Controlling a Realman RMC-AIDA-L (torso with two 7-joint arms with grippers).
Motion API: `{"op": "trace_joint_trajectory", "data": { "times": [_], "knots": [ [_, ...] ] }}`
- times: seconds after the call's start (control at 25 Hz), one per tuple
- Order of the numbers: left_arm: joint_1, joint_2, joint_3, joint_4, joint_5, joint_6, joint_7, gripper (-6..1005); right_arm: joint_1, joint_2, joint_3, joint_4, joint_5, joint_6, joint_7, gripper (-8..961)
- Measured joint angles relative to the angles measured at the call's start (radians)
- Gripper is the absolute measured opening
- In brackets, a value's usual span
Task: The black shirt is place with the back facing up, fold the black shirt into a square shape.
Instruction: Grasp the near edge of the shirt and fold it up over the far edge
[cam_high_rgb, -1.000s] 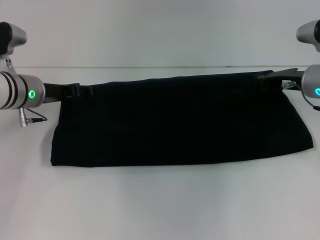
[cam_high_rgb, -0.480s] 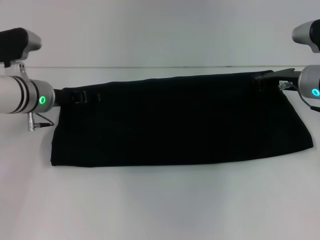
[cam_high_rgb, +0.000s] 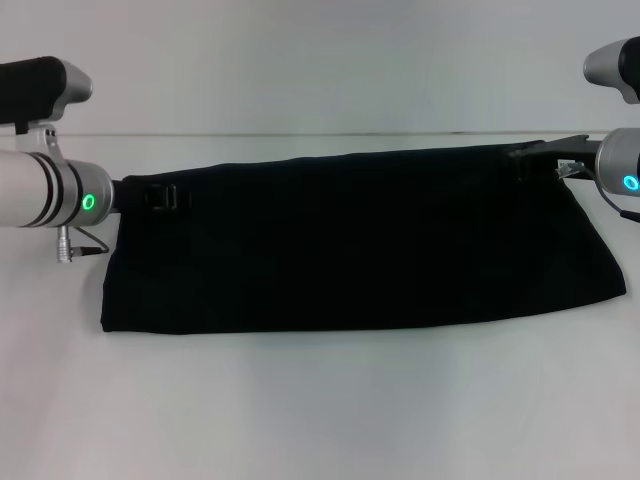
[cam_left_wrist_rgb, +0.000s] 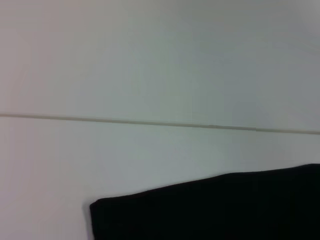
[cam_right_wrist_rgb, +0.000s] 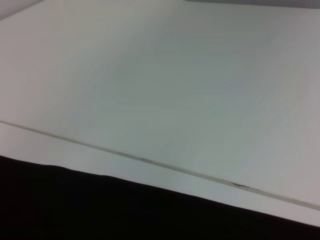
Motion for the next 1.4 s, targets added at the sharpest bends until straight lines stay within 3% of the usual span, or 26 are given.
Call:
{"op": "trace_joint_trajectory", "data": {
  "times": [0.2,0.32,0.56,0.76,1.4],
  "knots": [
    [0.004,0.002,0.0,-0.002,0.0,-0.018,0.0,534,-0.001,0.0,0.0,0.0,0.0,-0.001,-0.001,19],
    [0.005,0.002,0.0,-0.003,0.001,-0.025,0.001,284,-0.002,0.0,-0.001,0.0,0.0,0.0,-0.001,19],
    [0.005,0.003,0.0,-0.004,0.001,-0.026,0.001,82,-0.004,0.0,-0.002,0.003,0.001,0.002,-0.002,19],
    [0.006,0.003,0.0,0.003,0.001,-0.023,0.001,2,-0.007,0.0,-0.002,0.004,0.003,0.003,-0.002,19],
    [0.062,0.004,-0.007,0.186,-0.024,0.116,0.003,1,-0.024,-0.018,0.008,-0.064,0.008,-0.031,0.093,19]
  ]
}}
